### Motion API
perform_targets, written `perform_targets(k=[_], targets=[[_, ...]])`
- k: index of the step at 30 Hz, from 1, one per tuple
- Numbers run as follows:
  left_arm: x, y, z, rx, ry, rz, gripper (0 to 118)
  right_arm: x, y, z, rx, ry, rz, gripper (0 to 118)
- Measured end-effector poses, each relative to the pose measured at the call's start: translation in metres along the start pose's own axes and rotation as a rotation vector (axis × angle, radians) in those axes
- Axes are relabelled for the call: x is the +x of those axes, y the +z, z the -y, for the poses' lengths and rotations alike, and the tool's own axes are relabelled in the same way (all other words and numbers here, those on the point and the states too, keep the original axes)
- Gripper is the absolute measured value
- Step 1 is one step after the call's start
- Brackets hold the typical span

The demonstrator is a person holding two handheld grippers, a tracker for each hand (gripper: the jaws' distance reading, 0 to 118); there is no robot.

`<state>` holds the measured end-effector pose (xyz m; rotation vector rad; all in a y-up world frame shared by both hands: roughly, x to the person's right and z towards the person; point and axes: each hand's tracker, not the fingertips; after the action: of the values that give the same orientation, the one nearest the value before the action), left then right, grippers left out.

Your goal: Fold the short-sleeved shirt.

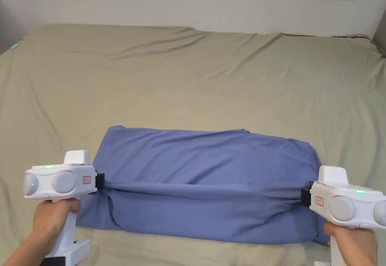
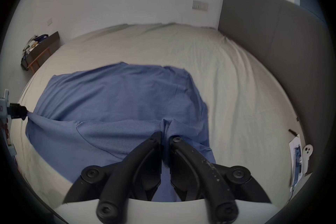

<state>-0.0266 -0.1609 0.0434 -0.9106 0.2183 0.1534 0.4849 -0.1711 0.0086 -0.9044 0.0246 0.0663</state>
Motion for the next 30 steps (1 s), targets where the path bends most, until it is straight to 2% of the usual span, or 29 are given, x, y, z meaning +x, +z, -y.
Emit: perform_targets(k=[4, 6, 8, 10, 11, 12, 13, 14, 15, 16, 17, 18, 19, 22, 25, 26, 27, 28, 29, 30], targets=[[0.007, -0.044, 0.004, -0.068, -0.037, -0.039, 5, 0.001, -0.041, -0.001, -0.089, -0.039, 0.005, 11], [0.01, -0.052, 0.009, -0.069, -0.048, -0.051, 5, 0.004, -0.052, 0.007, -0.14, -0.098, -0.015, 11], [0.01, -0.051, 0.007, -0.066, -0.054, -0.063, 5, 0.005, -0.045, 0.009, -0.079, -0.143, -0.018, 11], [0.011, -0.05, 0.003, -0.08, -0.057, -0.075, 14, 0.007, -0.043, 0.01, -0.092, -0.13, -0.016, 12], [0.011, -0.048, 0.001, -0.084, -0.055, -0.08, 24, 0.007, -0.04, 0.008, -0.094, -0.125, -0.014, 12], [0.009, -0.041, -0.003, -0.073, -0.044, -0.078, 51, 0.008, -0.033, 0.008, -0.089, -0.123, -0.013, 22], [0.008, -0.032, -0.005, -0.042, -0.025, -0.053, 78, 0.008, -0.025, 0.008, -0.071, -0.128, -0.019, 37], [0.006, -0.02, -0.007, 0.001, 0.0, -0.009, 100, 0.008, -0.013, 0.006, -0.014, -0.134, -0.018, 54], [0.006, -0.006, -0.01, 0.042, 0.024, 0.028, 116, 0.008, 0.0, 0.004, 0.039, -0.127, -0.006, 73], [0.007, 0.013, -0.012, 0.091, 0.036, 0.056, 116, 0.008, 0.014, 0.002, 0.087, -0.116, -0.007, 78], [0.009, 0.032, -0.014, 0.164, 0.043, 0.082, 117, 0.009, 0.03, 0.0, 0.14, -0.108, -0.017, 78], [0.011, 0.052, -0.015, 0.242, 0.044, 0.103, 117, 0.014, 0.04, -0.004, 0.201, -0.102, -0.016, 92], [0.013, 0.07, -0.015, 0.302, 0.037, 0.119, 117, 0.014, 0.057, -0.005, 0.259, -0.095, -0.01, 100], [0.023, 0.127, -0.005, 0.476, 0.0, 0.131, 117, 0.012, 0.109, -0.001, 0.433, -0.07, 0.0, 102], [0.032, 0.163, 0.012, 0.569, -0.021, 0.1, 117, 0.009, 0.152, 0.011, 0.559, -0.036, 0.014, 102], [0.035, 0.172, 0.019, 0.583, -0.025, 0.077, 117, -0.004, 0.177, 0.018, 0.593, -0.025, 0.014, 102], [0.036, 0.18, 0.027, 0.622, -0.049, 0.063, 113, -0.006, 0.188, 0.024, 0.613, -0.018, 0.017, 100], [0.036, 0.179, 0.033, 0.656, -0.053, 0.057, 102, -0.007, 0.195, 0.029, 0.627, -0.015, 0.028, 95], [0.037, 0.184, 0.042, 0.681, -0.06, 0.054, 83, -0.008, 0.202, 0.034, 0.63, -0.012, 0.028, 85], [0.039, 0.187, 0.049, 0.689, -0.068, 0.044, 45, -0.013, 0.21, 0.039, 0.641, -0.007, 0.032, 64]])
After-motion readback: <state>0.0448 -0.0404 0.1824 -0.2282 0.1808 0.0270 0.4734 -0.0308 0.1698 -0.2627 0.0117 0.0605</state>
